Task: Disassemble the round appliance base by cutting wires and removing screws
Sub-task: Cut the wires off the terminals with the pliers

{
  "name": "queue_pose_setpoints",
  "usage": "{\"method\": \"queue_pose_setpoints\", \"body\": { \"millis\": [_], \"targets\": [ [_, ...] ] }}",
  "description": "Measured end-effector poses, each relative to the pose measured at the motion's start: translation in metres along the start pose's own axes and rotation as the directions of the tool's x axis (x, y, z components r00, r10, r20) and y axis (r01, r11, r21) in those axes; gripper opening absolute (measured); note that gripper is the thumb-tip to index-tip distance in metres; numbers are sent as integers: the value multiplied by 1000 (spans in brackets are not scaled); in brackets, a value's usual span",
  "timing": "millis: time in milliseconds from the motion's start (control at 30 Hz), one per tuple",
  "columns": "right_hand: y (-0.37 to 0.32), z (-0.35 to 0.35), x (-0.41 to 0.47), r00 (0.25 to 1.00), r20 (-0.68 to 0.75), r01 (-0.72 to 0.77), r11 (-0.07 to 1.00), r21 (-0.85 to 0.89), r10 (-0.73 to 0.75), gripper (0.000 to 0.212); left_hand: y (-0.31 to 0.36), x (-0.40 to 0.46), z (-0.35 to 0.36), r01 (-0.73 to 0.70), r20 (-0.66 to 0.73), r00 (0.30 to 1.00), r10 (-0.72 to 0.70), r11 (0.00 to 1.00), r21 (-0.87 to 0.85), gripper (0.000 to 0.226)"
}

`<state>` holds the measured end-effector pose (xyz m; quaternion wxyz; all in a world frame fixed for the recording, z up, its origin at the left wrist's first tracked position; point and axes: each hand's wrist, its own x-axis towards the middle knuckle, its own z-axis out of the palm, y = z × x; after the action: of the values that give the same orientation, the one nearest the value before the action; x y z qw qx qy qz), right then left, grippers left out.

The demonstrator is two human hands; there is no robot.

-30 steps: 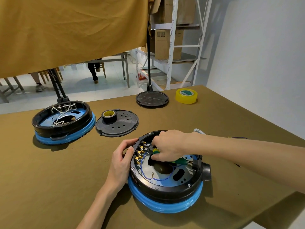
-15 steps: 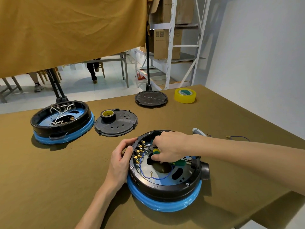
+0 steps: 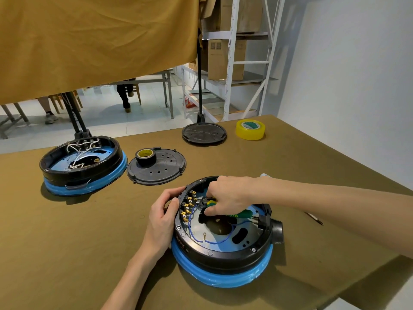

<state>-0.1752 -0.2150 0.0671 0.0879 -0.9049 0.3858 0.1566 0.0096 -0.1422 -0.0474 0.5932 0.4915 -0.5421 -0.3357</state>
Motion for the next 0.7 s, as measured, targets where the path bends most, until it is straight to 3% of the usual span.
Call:
{"method": "queue_pose_setpoints", "body": {
  "millis": [300,367,467,600,700],
  "targets": [
    [-5,5,2,999,-17,-52,999,-3,52,46,0,0,-1,-7,-1,1000,7,1000,13,37],
    [-2,3,1,998,13,-70,994,81,69,47,-1,0,-1,-9,-5,1000,9,1000,21,35],
    [3,-5,-5,992,82,-115,969,218,99,65,-1,0,-2,4,-3,1000,-4,1000,19,30],
    [-2,8,-9,997,-68,-27,998,48,30,53,0,0,-1,-2,-12,1000,2,1000,0,37],
    [-1,11,-10,994,-93,-50,998,41,53,65,1,-1,0,-5,-1,1000,5,1000,-11,37]
  ]
}}
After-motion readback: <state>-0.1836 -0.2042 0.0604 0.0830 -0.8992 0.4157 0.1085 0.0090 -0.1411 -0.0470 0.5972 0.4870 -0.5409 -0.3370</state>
